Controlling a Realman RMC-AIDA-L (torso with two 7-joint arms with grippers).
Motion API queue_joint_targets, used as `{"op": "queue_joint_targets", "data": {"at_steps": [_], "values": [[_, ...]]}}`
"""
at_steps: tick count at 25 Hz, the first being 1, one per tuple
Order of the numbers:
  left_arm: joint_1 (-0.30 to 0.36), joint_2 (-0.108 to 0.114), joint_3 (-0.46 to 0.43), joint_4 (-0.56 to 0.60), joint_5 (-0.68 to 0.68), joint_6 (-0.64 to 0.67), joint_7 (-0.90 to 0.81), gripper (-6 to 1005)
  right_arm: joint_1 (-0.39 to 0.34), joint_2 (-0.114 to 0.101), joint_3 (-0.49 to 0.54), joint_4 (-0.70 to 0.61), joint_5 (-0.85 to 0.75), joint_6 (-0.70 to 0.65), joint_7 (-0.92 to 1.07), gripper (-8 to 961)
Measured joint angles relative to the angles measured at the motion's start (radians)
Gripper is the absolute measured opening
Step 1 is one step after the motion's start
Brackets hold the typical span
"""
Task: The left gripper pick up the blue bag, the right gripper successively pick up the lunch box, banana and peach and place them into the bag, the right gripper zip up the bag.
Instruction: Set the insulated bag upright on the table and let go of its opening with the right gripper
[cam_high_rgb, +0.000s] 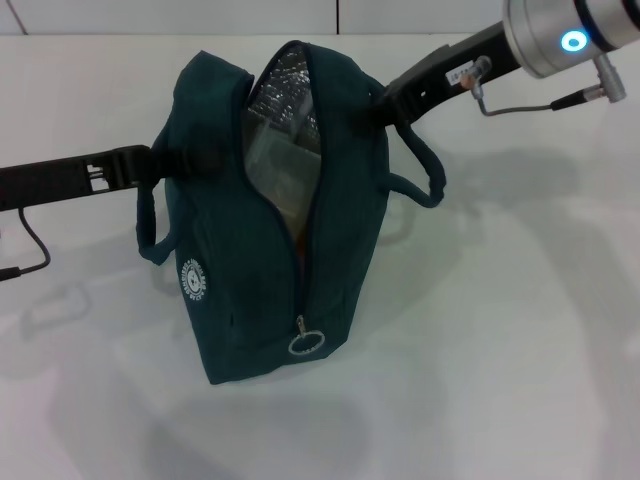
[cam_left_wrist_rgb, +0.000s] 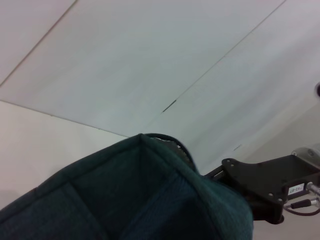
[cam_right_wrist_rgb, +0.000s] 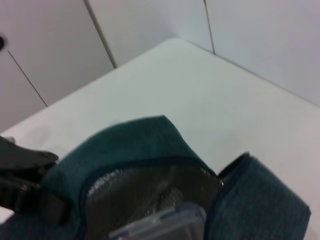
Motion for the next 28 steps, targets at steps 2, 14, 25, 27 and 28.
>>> {"op": "queue_joint_targets", "data": {"at_steps": [2,14,25,27,28], "values": [[-0.001,0.000,0.000,0.000,0.000,0.000,-0.002,62,-0.006,-0.002,0.008,-0.017,0.004,-0.010,-0.010,218],[-0.083,-0.015,0.011,-0.042,0.000,0.005,-0.006,62,-0.096,-0.006,0.163,-0.107,0.032,-0.090,-0.104,120],[-0.171,-0.021,0.194,-0.187,-0.131,-0.065,0.017,62,-0.212,-0.013,0.352,-0.142,0.124,-0.227,-0.243,71],[-0.172,-0.021,0.239,-0.206,-0.171,-0.087,0.020,62,-0.228,-0.014,0.360,-0.143,0.125,-0.231,-0.253,69],[-0.174,-0.021,0.262,-0.217,-0.192,-0.102,0.026,62,-0.236,-0.014,0.363,-0.143,0.126,-0.232,-0.259,67]]}}
